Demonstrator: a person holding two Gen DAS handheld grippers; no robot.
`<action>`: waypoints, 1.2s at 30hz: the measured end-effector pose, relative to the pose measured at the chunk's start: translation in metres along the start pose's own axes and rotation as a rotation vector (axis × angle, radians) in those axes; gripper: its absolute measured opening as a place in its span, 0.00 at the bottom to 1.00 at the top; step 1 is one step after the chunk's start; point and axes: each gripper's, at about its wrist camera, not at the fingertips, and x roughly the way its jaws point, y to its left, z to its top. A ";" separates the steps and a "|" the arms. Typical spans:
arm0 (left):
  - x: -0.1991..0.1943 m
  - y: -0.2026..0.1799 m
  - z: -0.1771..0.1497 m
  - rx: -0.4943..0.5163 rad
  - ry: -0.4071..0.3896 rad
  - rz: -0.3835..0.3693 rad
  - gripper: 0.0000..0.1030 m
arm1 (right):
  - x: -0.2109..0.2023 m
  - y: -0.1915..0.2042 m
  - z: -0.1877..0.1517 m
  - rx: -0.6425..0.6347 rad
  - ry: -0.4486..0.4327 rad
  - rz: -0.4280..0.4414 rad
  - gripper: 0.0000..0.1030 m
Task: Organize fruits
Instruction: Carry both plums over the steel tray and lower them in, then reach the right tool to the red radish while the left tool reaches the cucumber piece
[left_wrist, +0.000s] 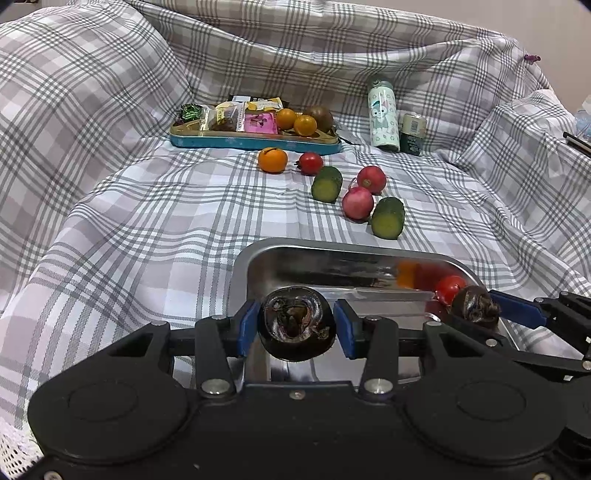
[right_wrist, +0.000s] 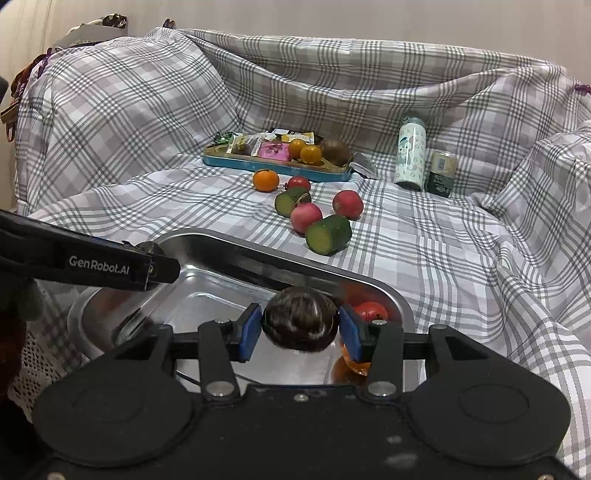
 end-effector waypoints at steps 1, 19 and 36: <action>0.000 0.000 0.000 -0.001 -0.001 -0.001 0.51 | 0.000 0.000 0.000 0.001 -0.004 -0.001 0.45; -0.003 -0.005 -0.001 0.024 -0.026 0.013 0.50 | 0.000 0.005 -0.002 -0.027 -0.011 -0.013 0.45; -0.002 -0.002 0.000 0.008 -0.025 0.015 0.50 | 0.004 -0.002 0.000 0.014 0.016 -0.008 0.45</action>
